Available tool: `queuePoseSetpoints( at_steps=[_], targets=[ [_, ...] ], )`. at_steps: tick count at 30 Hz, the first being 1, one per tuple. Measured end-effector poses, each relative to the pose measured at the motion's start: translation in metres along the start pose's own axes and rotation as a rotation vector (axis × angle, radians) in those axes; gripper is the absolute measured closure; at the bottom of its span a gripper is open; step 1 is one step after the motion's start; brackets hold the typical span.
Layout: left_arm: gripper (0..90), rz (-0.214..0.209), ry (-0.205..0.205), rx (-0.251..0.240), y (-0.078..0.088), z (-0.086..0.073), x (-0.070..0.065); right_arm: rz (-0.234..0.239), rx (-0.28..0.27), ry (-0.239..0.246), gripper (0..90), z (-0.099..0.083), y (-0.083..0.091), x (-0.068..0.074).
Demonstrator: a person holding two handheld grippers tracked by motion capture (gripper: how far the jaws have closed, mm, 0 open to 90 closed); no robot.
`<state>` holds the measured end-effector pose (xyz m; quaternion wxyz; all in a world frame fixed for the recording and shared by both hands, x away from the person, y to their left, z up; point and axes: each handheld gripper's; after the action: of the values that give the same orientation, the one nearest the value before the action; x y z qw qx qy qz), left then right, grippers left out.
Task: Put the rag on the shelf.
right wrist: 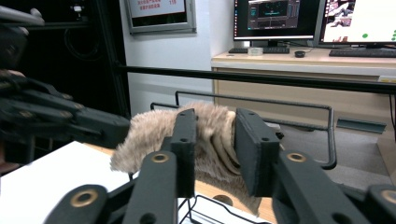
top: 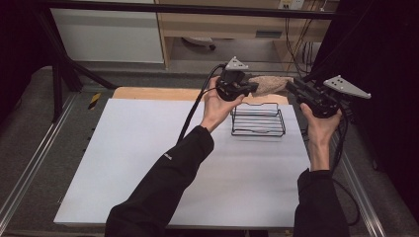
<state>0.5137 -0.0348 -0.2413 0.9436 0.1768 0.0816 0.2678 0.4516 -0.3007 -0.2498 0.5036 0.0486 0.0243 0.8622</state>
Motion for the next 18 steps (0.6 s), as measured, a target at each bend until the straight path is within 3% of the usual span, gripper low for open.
queuePoseSetpoints(
  at_steps=[4, 6, 11, 15, 18],
  targets=[
    [89.6, 0.009, -0.023, 0.018, -0.003, -0.002, -0.001, -0.001, -0.010, 0.010, 64.4, 0.009, 0.002, 0.003],
    [89.6, 0.012, -0.034, 0.025, -0.005, -0.003, -0.002, 0.006, -0.008, 0.017, 68.7, 0.013, 0.002, 0.005],
    [89.6, 0.014, -0.047, 0.027, -0.007, -0.006, -0.002, 0.021, 0.106, -0.005, 86.6, 0.007, -0.007, 0.008],
    [89.6, 0.020, -0.059, 0.033, -0.007, -0.008, -0.001, 0.009, 0.176, -0.019, 90.0, -0.011, -0.014, 0.005],
    [89.5, 0.026, -0.062, 0.036, -0.009, -0.009, -0.001, -0.022, 0.197, -0.021, 89.9, -0.021, -0.017, 0.001]
  ],
)
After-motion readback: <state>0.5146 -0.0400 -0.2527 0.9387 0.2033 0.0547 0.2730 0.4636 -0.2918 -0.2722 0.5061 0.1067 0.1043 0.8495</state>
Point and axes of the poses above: each handheld gripper's, and its own axes: y roughly backward along the jaws, z roughly out of its top, x roughly to its left, and after that the axes turned 1 degree about x, right-handed
